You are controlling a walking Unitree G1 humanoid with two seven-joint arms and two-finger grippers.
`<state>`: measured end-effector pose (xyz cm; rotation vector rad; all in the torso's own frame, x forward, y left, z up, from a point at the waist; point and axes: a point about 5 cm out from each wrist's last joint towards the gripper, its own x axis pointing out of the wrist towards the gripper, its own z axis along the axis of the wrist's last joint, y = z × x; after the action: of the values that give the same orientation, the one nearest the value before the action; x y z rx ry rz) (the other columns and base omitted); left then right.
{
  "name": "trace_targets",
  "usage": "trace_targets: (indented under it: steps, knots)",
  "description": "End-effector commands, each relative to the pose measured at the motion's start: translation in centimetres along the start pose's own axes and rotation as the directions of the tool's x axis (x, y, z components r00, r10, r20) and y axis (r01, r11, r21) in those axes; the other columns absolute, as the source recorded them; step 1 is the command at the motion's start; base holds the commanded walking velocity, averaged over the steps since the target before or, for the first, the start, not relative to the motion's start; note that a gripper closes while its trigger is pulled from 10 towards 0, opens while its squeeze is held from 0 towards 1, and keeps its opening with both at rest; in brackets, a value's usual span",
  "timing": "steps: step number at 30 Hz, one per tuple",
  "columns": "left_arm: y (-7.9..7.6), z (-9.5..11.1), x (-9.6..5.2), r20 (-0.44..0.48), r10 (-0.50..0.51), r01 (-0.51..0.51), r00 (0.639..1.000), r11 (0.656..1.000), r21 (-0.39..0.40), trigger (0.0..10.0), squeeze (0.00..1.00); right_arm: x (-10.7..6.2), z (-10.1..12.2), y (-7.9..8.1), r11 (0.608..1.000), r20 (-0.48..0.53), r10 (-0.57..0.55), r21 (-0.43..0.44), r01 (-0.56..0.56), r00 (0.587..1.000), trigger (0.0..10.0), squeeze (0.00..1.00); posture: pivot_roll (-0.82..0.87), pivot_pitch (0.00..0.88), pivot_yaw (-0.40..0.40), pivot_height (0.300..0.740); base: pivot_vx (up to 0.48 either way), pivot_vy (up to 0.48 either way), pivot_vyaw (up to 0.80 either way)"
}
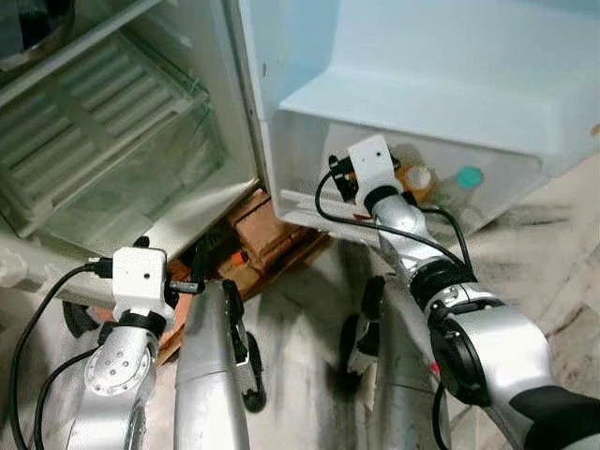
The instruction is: Restocking fridge
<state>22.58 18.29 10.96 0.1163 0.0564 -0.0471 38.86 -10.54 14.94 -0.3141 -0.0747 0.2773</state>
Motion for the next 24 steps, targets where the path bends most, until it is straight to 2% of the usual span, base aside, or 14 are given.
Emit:
trace_targets:
  steps: [1,3,7,8,11,14,16,17,19,21,24]
  knots:
    - [0.5,-0.7,-0.2,-0.024,0.022,-0.022,0.999,1.000,0.006,10.0,0.00,-0.4,-0.1,0.1,0.999,0.030,0.039,0.011,-0.040,0.999,10.0,0.59,0.23,0.257,0.013,0.534,0.000,0.000,0.00]
    - [0.4,-0.9,0.2,-0.018,0.028,-0.028,0.999,1.000,0.001,10.0,0.00,-0.8,0.7,-0.4,0.997,0.128,0.069,0.034,-0.074,0.989,10.0,0.00,0.20,0.234,0.009,0.534,0.000,0.000,0.00]
    - [0.1,-0.9,0.5,-0.011,0.024,-0.024,1.000,1.000,-0.004,10.0,0.00,-1.4,1.1,-0.9,0.996,0.187,0.077,0.034,-0.084,0.979,10.0,0.00,0.19,0.215,0.007,0.534,0.000,0.000,0.00]
    - [-0.1,-1.0,0.8,-0.010,0.022,-0.022,1.000,1.000,-0.007,10.0,0.00,-2.0,1.4,-1.3,0.996,0.232,0.079,0.021,-0.086,0.969,10.0,0.00,0.17,0.196,0.004,0.534,0.000,0.000,0.00]
    - [-0.2,-1.1,1.0,-0.005,0.025,-0.025,1.000,1.000,-0.013,10.0,0.00,-3.0,1.6,-1.9,0.997,0.280,0.074,-0.001,-0.076,0.957,10.0,0.00,0.16,0.177,0.001,0.534,0.000,0.000,0.00]
    - [0.0,-1.6,0.9,-0.007,0.048,-0.048,0.999,0.999,-0.021,10.0,0.00,-4.9,1.5,-2.6,0.999,0.315,0.017,0.030,-0.027,0.949,10.0,0.00,0.14,0.147,0.003,0.534,0.000,0.000,0.00]
    - [0.0,-1.6,0.9,-0.006,0.051,-0.051,0.999,0.998,-0.023,10.0,0.00,-5.5,1.3,-2.6,0.999,0.318,0.003,0.040,-0.016,0.948,10.0,0.00,0.14,0.138,0.005,0.534,0.000,0.000,0.00]
    - [-0.2,-1.8,0.7,-0.005,0.056,-0.056,0.998,0.998,-0.029,10.0,0.00,-6.9,0.5,-2.5,0.998,0.303,-0.018,0.066,-0.002,0.953,10.0,0.00,0.13,0.120,0.009,0.534,0.000,0.000,0.00]
    - [-0.4,-1.8,0.7,-0.003,0.056,-0.057,0.998,0.998,-0.034,10.0,0.00,-7.8,-0.2,-2.4,0.996,0.286,-0.035,0.084,0.012,0.957,10.0,0.00,0.12,0.108,0.011,0.534,0.000,0.000,0.00]
    - [-0.7,-1.9,0.7,0.000,0.054,-0.054,0.999,0.998,-0.039,10.0,0.00,-8.7,-1.1,-1.9,0.993,0.254,-0.049,0.119,0.019,0.966,10.0,0.00,0.11,0.092,0.011,0.534,0.000,0.000,0.00]
    - [-0.9,-1.9,1.0,0.011,0.054,-0.054,0.998,0.998,-0.045,10.0,0.00,-10.0,-2.2,-1.1,0.992,0.223,-0.034,0.124,0.007,0.974,10.0,0.00,0.10,0.073,0.012,0.534,0.000,0.000,0.00]
